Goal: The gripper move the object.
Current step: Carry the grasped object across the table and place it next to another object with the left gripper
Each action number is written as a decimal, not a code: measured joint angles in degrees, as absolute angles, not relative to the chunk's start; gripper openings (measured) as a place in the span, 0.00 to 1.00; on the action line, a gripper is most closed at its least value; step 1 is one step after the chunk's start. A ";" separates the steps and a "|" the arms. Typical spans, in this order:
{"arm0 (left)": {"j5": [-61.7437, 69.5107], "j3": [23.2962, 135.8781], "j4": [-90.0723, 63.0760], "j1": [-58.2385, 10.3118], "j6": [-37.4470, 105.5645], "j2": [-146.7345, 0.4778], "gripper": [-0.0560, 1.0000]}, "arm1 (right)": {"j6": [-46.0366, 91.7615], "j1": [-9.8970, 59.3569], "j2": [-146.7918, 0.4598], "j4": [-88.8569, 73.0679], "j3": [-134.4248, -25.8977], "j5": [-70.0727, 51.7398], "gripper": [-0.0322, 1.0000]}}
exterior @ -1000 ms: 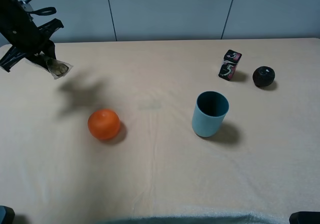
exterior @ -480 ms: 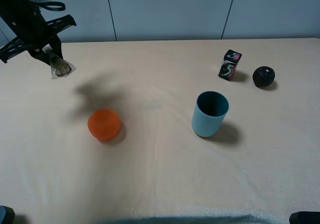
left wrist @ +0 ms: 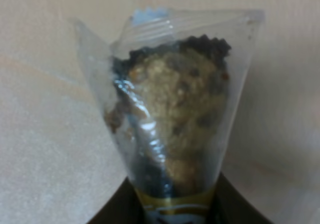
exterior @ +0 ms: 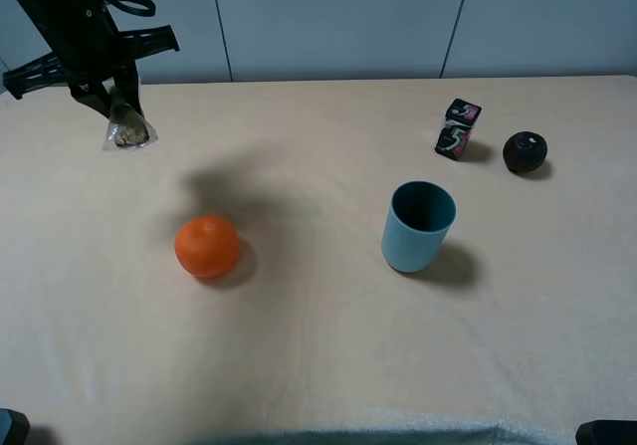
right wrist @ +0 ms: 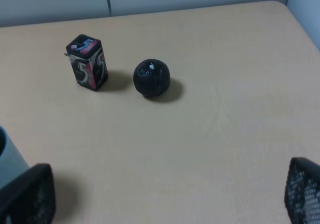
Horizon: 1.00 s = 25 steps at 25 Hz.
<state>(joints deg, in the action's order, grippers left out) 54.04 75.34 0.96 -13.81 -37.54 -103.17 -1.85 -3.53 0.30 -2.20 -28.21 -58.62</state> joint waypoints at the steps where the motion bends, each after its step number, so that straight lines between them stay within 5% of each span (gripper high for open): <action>1: 54.31 75.34 1.00 -14.10 -36.62 -103.17 0.26 | -1.85 -3.53 0.30 -2.20 -28.21 -58.62 0.70; 25: 60.71 96.42 3.81 -31.86 -26.71 -114.23 0.26 | -1.84 -3.53 0.30 -2.20 -28.21 -58.57 0.70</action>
<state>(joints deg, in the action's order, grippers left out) 60.71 96.42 3.81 -31.86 -26.71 -114.23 -1.84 -3.53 0.30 -2.20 -28.21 -58.57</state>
